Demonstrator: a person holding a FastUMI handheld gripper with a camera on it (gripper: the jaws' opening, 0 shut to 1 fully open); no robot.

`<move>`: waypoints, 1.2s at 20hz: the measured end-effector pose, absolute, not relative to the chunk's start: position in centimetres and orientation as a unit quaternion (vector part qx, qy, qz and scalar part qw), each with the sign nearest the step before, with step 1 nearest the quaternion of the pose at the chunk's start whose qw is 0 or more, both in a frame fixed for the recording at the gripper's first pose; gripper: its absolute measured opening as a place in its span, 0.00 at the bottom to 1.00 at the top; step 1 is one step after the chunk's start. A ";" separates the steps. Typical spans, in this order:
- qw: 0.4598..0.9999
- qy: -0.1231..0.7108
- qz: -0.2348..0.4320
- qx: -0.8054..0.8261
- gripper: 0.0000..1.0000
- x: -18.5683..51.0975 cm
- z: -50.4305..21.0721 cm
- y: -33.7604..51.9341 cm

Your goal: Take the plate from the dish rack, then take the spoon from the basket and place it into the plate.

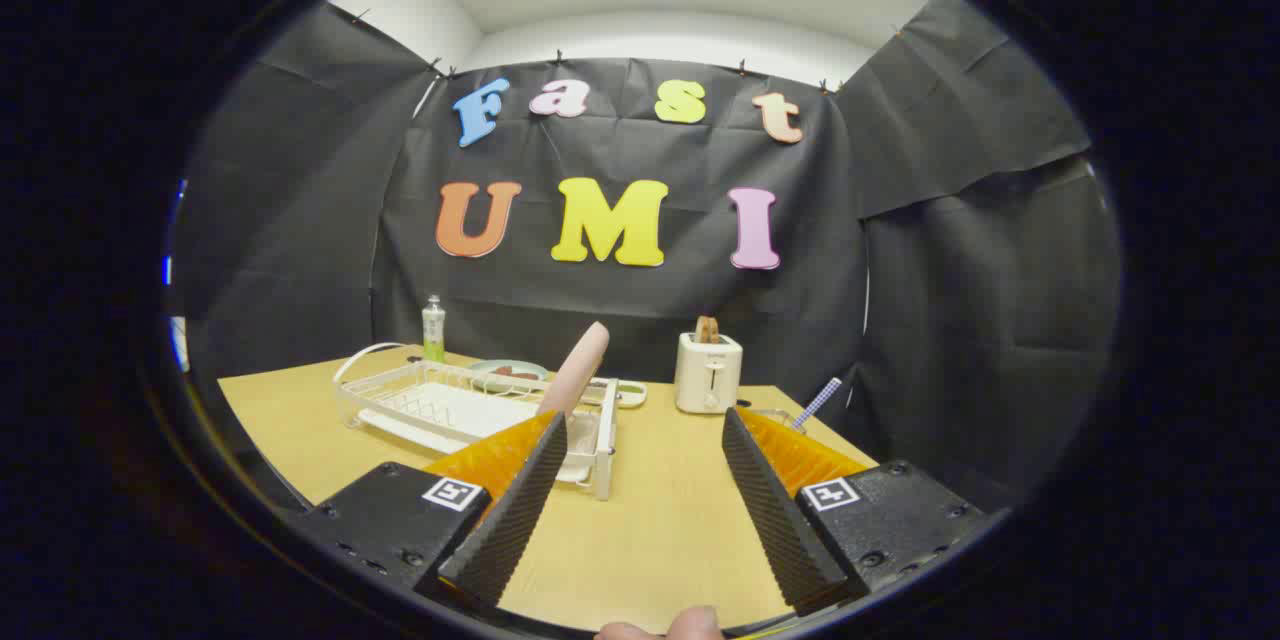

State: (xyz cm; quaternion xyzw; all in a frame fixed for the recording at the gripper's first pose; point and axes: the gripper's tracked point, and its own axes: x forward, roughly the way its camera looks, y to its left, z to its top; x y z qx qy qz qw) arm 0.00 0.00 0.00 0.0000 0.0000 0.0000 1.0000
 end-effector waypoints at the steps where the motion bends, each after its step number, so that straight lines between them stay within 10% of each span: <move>1: 1.000 0.001 0.002 0.000 1.00 0.1 -0.1 0.1; 24: 1.000 -0.003 0.004 0.004 1.00 1.1 1.6 0.5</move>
